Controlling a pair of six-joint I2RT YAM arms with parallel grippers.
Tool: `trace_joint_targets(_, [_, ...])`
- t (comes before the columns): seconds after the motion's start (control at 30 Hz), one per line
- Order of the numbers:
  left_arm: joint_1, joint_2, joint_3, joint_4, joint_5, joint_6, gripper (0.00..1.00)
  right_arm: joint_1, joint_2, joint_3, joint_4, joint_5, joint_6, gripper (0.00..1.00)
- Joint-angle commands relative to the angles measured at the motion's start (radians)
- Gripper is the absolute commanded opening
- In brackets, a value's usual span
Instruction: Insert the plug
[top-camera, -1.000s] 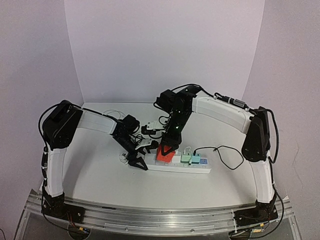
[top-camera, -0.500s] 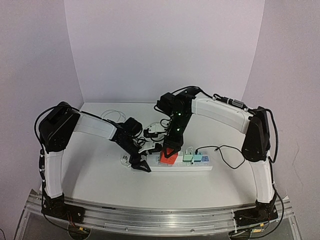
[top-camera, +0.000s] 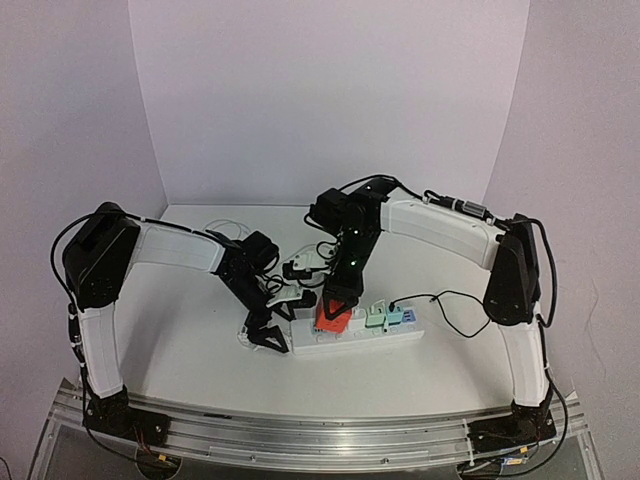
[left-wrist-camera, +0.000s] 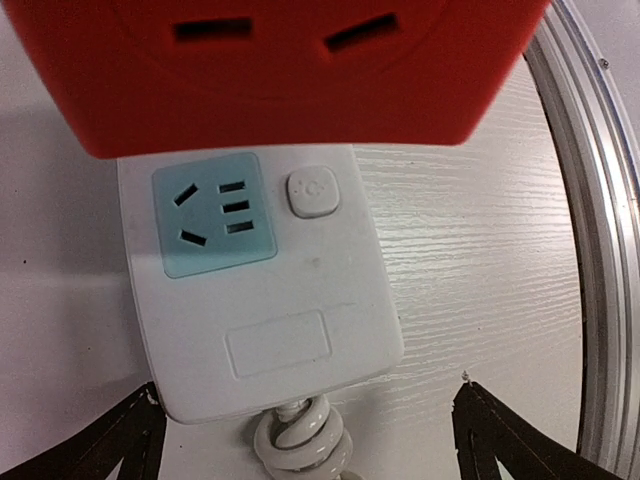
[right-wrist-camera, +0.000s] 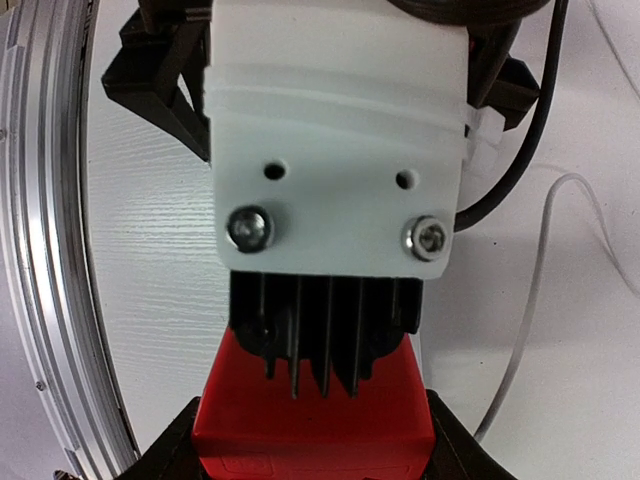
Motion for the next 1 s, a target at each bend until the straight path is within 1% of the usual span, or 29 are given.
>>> trace_joint_targets(0.0, [-0.002, -0.055, 0.065, -0.123, 0.042, 0.075, 1.0, 0.007, -0.078, -0.008, 0.001, -0.026, -0.006, 0.0])
trace_joint_targets(0.13, [0.024, -0.059, 0.088, -0.181, 0.037, 0.157, 0.99, 0.016, -0.086, -0.013, -0.011, -0.027, -0.013, 0.0])
trace_joint_targets(0.23, [0.049, -0.057, 0.1, -0.198, -0.002, 0.245, 0.99, 0.019, -0.09, -0.018, -0.021, -0.03, -0.019, 0.0])
trace_joint_targets(0.37, [0.108, -0.017, 0.158, -0.173, -0.037, 0.269, 0.99, 0.025, -0.085, -0.005, -0.035, -0.033, -0.049, 0.0])
trace_joint_targets(0.53, [0.151, 0.03, 0.227, -0.164, -0.009, 0.253, 0.96, 0.042, -0.03, 0.065, -0.07, -0.048, -0.087, 0.0])
trace_joint_targets(0.67, [0.152, 0.034, 0.224, -0.093, 0.014, 0.199, 0.96, 0.052, 0.033, 0.147, -0.116, -0.018, -0.116, 0.0])
trace_joint_targets(0.8, [0.156, 0.051, 0.218, 0.001, -0.005, 0.094, 0.95, 0.06, 0.089, 0.228, -0.152, 0.009, -0.129, 0.0])
trace_joint_targets(0.97, [0.158, 0.051, 0.2, 0.043, 0.028, 0.034, 0.94, 0.066, 0.124, 0.246, -0.168, 0.03, -0.151, 0.0])
